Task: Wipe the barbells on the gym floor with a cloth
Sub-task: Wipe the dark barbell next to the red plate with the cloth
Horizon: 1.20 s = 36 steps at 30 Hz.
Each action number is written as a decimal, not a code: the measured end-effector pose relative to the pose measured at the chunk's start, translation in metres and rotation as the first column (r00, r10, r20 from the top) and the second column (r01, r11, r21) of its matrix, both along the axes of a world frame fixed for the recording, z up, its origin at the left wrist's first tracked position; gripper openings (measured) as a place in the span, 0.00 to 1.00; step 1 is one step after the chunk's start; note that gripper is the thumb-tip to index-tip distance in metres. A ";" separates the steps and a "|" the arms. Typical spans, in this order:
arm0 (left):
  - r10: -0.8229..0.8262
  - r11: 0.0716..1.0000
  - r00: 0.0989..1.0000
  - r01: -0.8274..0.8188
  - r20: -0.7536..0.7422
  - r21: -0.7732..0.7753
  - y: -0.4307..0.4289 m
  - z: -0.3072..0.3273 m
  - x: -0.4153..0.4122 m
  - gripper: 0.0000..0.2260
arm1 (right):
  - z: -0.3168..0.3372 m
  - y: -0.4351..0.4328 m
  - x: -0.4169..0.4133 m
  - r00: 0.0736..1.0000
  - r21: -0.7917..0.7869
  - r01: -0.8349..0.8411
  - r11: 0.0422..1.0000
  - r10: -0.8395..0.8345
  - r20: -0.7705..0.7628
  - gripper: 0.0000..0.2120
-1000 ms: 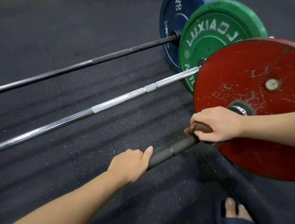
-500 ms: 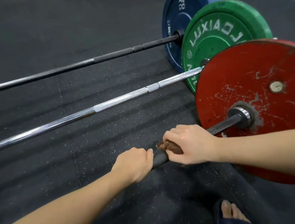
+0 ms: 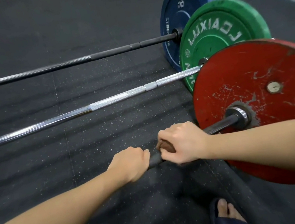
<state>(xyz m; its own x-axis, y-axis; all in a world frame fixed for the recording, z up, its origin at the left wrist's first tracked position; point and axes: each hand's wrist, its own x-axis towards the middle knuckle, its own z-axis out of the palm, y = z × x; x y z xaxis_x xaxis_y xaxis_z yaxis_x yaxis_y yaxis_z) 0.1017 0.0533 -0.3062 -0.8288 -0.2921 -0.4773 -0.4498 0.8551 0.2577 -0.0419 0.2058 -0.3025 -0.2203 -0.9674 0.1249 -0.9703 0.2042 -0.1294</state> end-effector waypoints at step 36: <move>0.048 0.994 0.998 -0.051 -0.033 -0.098 -0.014 0.009 0.042 0.27 | 0.009 0.013 -0.029 0.987 0.050 -0.159 0.986 0.160 -0.016 0.13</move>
<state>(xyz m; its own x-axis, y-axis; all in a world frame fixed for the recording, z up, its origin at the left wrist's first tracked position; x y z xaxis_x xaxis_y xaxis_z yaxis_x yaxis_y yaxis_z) 0.1434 0.0392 -0.2973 -0.8258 -0.3775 -0.4190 -0.4854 0.8540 0.1872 -0.0711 0.2193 -0.2930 -0.0606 -0.9949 0.0801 -0.9932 0.0521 -0.1040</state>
